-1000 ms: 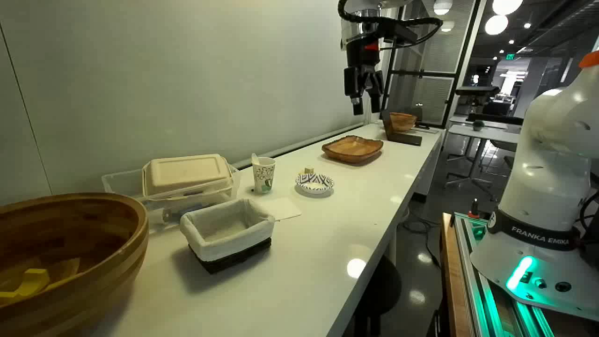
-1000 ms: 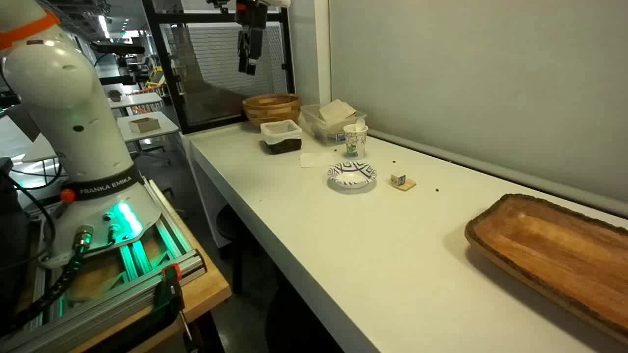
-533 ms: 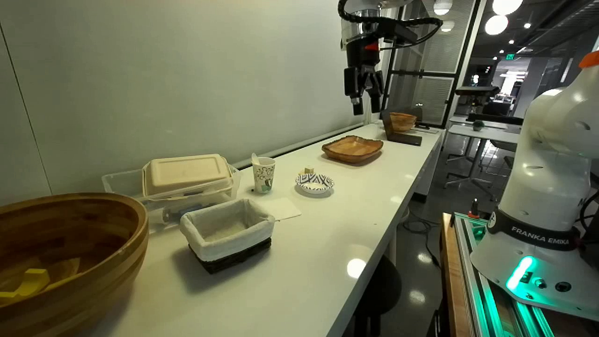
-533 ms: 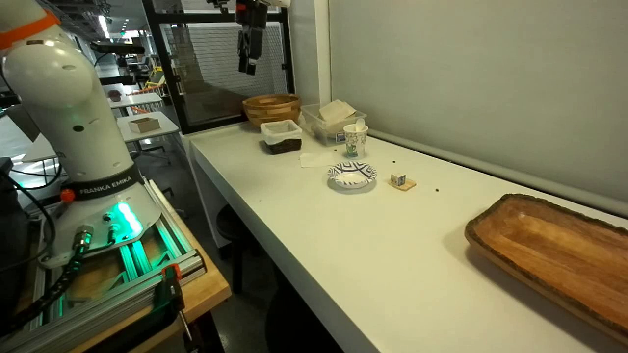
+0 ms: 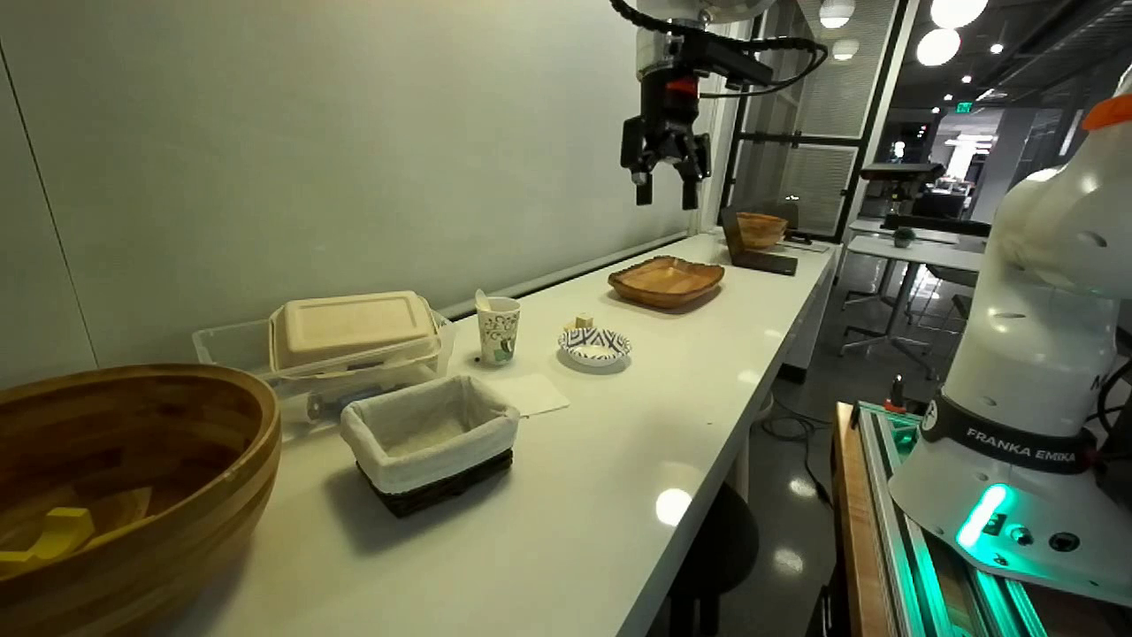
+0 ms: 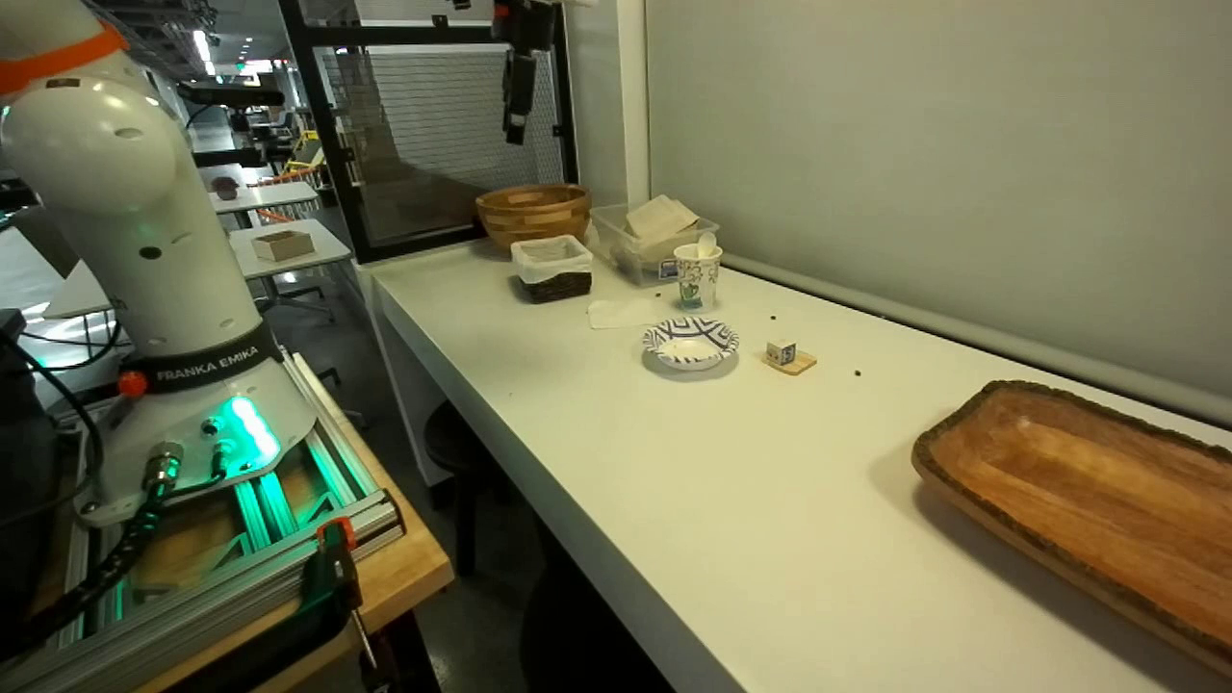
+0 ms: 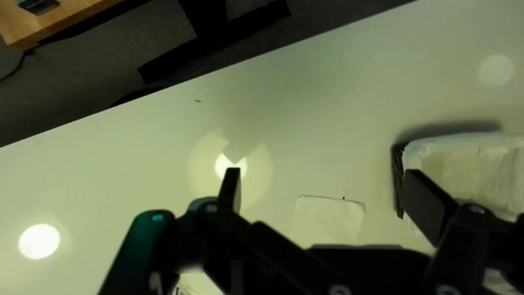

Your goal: Put the plaque and the block in the bowl

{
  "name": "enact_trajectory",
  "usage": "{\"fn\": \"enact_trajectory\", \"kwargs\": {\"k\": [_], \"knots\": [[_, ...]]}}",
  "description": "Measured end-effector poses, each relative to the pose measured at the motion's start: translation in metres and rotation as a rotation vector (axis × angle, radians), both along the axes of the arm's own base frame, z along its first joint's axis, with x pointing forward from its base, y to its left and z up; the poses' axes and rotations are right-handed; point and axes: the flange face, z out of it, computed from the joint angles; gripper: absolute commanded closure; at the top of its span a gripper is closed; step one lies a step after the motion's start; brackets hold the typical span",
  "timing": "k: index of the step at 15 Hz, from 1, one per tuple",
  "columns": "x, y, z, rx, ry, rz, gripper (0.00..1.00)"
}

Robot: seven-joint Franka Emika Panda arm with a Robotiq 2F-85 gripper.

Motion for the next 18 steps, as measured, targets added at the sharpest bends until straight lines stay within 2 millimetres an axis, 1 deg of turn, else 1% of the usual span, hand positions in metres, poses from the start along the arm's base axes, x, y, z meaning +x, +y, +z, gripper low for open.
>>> {"fn": "enact_trajectory", "kwargs": {"k": [3, 6, 12, 15, 18], "knots": [[0.029, -0.029, -0.008, 0.027, -0.003, -0.158, 0.0], [0.059, -0.058, -0.022, 0.033, -0.01, -0.319, 0.0], [0.121, -0.11, -0.061, 0.049, -0.057, -0.64, 0.0], [0.142, -0.143, -0.082, 0.057, -0.089, -0.795, 0.0], [0.155, -0.181, -0.105, 0.061, -0.132, -0.949, 0.0]]}}
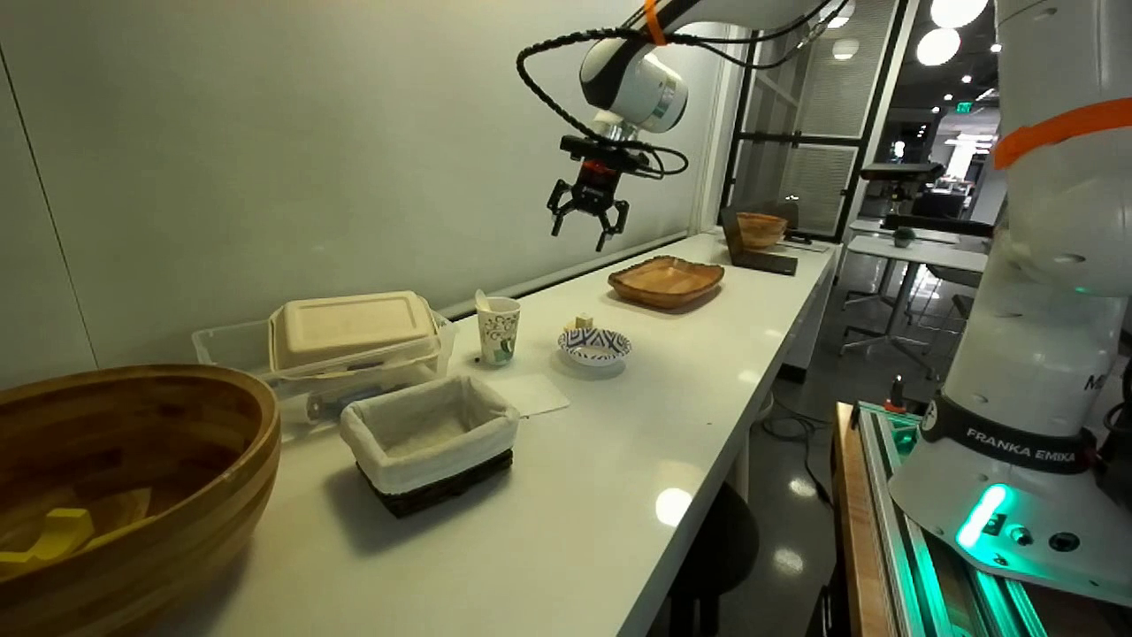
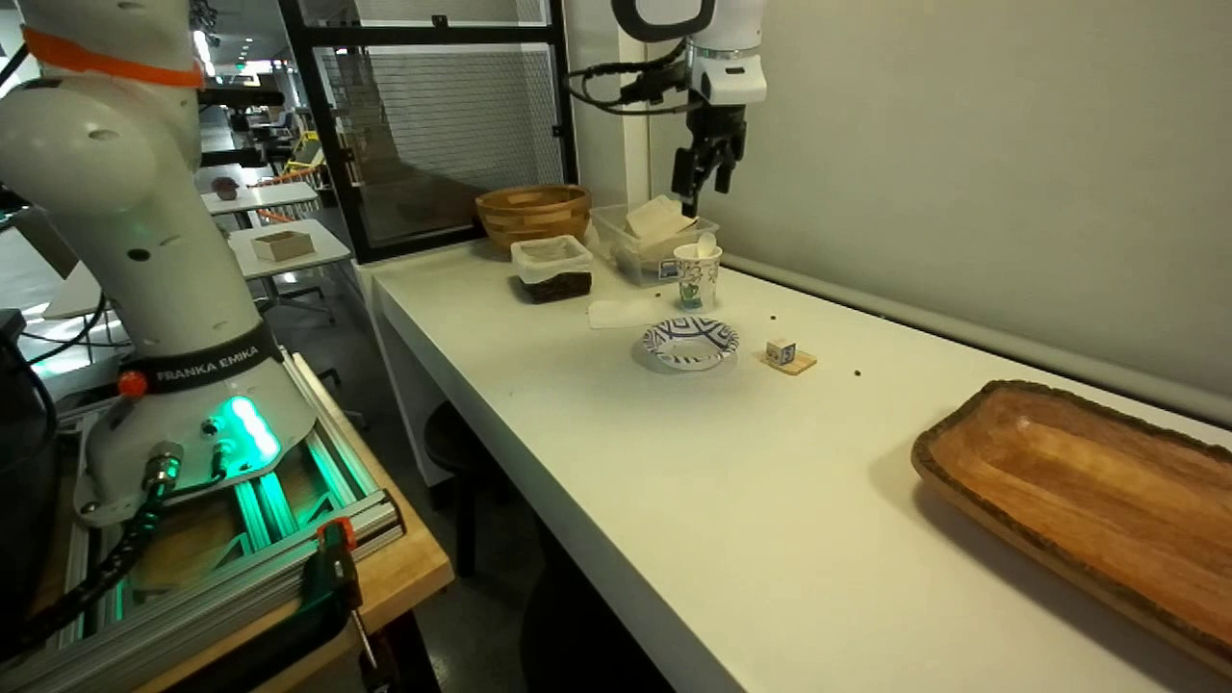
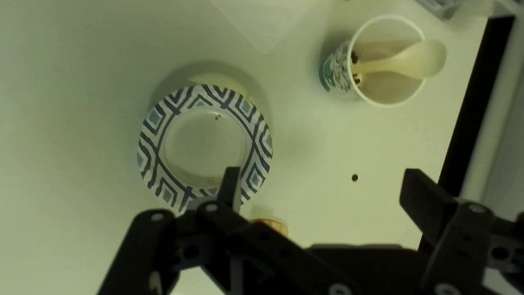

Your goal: Put the plaque and the block in the bowl

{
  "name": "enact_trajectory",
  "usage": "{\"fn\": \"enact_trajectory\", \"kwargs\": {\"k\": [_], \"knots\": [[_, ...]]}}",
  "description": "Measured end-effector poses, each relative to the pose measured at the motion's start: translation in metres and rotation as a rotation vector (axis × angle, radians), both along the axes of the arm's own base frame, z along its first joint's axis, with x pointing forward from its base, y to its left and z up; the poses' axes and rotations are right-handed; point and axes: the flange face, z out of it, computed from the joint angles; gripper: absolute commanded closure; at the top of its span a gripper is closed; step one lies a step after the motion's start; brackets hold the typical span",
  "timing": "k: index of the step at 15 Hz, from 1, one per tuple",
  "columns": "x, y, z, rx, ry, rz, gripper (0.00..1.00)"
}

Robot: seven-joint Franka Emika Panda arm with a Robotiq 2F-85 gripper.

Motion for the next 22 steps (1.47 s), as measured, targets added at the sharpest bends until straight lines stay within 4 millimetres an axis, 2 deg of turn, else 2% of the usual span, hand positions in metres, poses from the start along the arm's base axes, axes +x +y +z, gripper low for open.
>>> {"fn": "enact_trajectory", "kwargs": {"k": [3, 5, 10, 13, 18, 22], "knots": [[0.01, -0.033, -0.027, -0.03, -0.051, -0.134, 0.0], [0.014, -0.041, -0.038, -0.034, -0.048, -0.157, 0.0], [0.018, -0.041, -0.036, -0.036, -0.054, -0.165, 0.0], [0.025, -0.053, -0.04, -0.064, -0.077, -0.182, 0.0], [0.043, -0.075, -0.083, -0.086, -0.055, -0.195, 0.0], [0.053, -0.082, -0.121, -0.089, -0.019, -0.204, 0.0]]}}
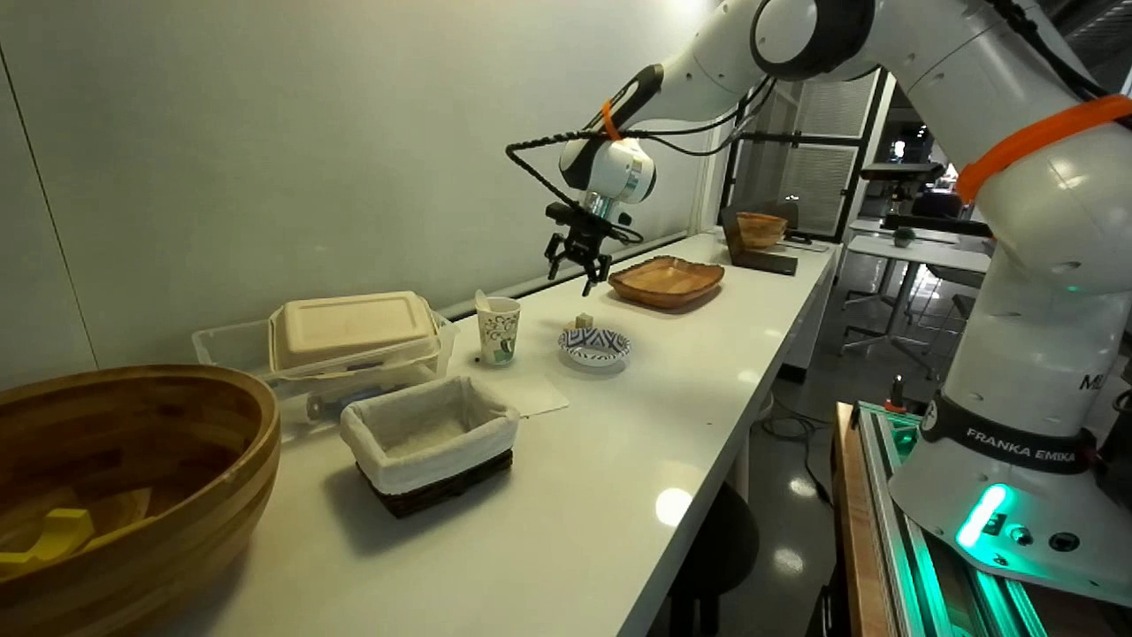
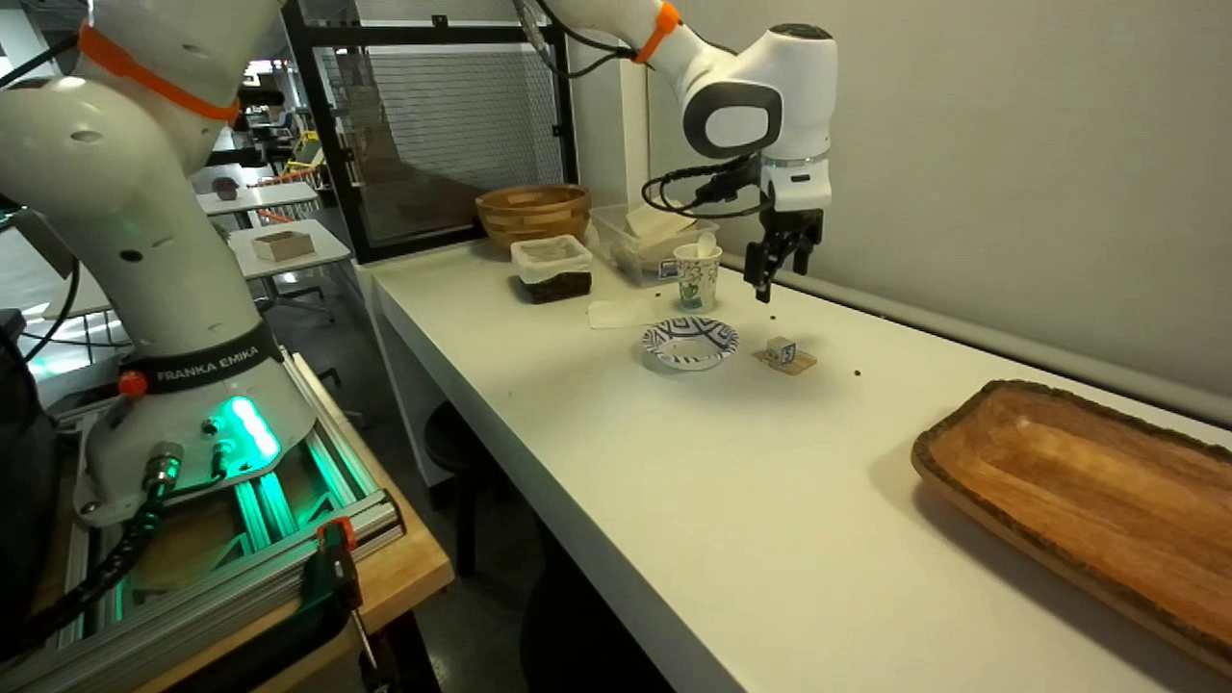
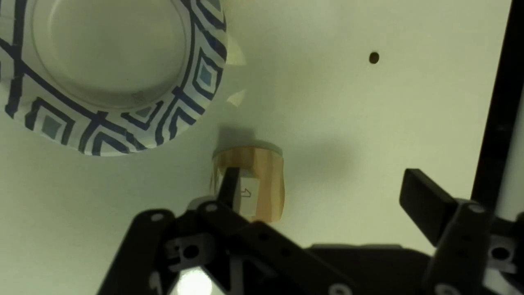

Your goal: Put the plaque and the block in the bowl

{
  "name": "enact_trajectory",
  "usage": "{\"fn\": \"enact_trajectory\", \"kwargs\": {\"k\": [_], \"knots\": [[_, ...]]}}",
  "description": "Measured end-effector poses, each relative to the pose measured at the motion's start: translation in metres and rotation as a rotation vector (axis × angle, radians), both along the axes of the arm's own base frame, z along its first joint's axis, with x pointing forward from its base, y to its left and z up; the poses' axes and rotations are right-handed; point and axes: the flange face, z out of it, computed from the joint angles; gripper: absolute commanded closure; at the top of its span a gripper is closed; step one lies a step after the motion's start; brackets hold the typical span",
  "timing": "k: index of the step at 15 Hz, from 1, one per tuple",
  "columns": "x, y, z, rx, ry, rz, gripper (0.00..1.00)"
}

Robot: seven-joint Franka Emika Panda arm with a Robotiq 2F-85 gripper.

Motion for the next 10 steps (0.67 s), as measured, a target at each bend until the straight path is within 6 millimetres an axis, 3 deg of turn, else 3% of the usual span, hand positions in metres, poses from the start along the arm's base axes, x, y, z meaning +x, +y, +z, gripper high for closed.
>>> {"fn": "enact_trajectory", "kwargs": {"k": [6, 10], "knots": [[0.006, -0.001, -0.044, 0.018, 0.054, -0.069, 0.0], [0.005, -0.004, -0.063, 0.028, 0.091, -0.127, 0.0]]}}
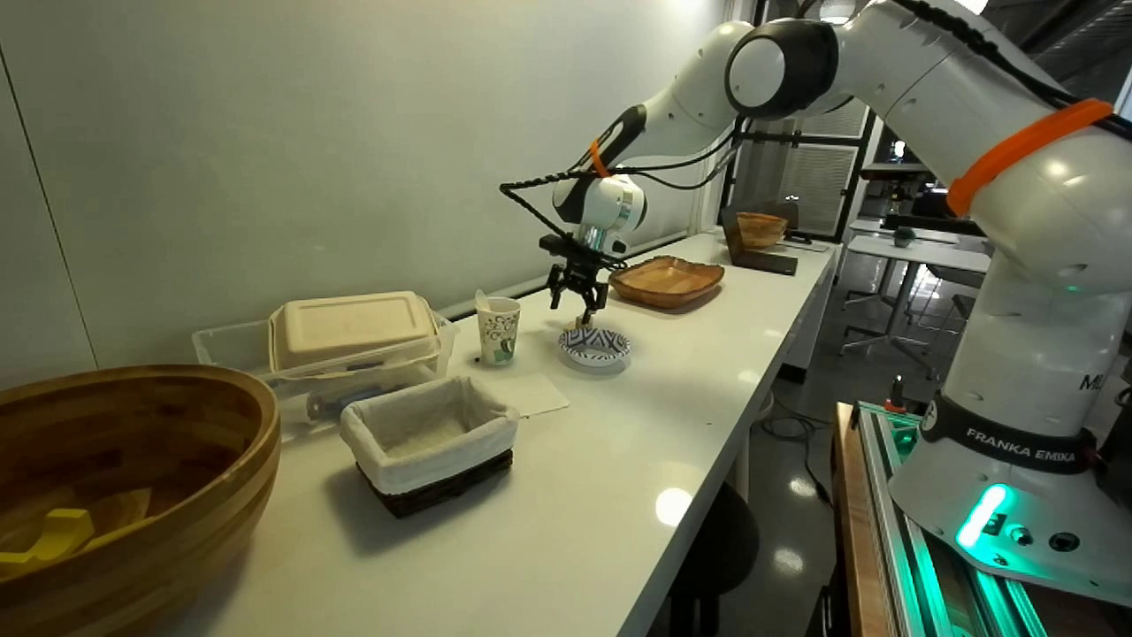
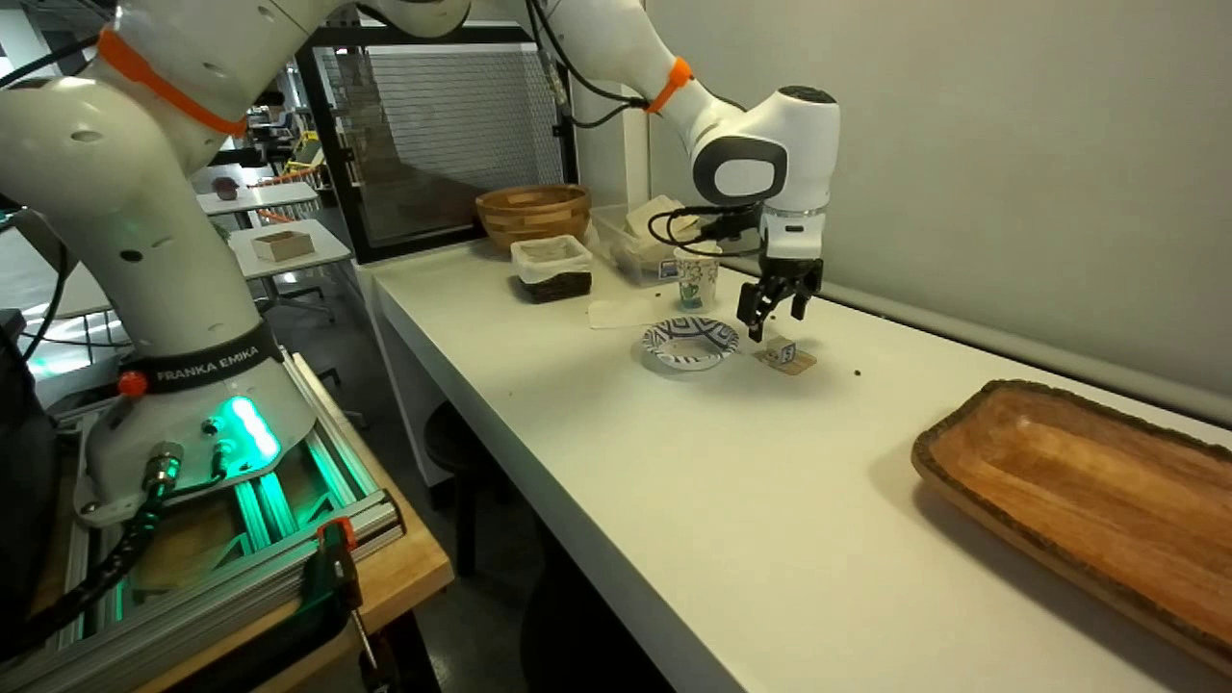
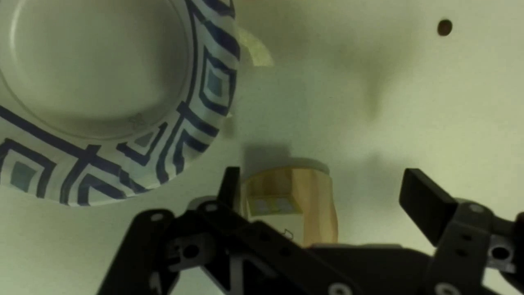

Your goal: Put the plaque and the block in the bowl

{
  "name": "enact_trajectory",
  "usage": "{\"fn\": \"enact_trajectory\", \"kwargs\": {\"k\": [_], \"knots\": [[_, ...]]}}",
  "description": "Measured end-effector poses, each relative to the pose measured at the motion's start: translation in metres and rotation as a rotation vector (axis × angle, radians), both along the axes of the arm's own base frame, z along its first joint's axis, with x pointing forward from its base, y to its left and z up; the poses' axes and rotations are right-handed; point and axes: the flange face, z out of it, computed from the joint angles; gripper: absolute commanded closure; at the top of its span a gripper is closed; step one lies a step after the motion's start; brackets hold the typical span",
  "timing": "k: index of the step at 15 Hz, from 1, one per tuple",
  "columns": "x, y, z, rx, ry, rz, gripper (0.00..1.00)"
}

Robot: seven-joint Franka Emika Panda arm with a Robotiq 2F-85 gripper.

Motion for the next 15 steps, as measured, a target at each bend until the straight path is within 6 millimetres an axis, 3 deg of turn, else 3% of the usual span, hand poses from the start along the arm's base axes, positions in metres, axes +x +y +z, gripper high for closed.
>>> {"fn": "enact_trajectory", "kwargs": {"k": [10, 15], "knots": [[0.003, -0.005, -0.007, -0.025, 0.013, 0.002, 0.0], [-0.002, -0.005, -0.025, -0.029, 0.046, 0.015, 0.0]]}}
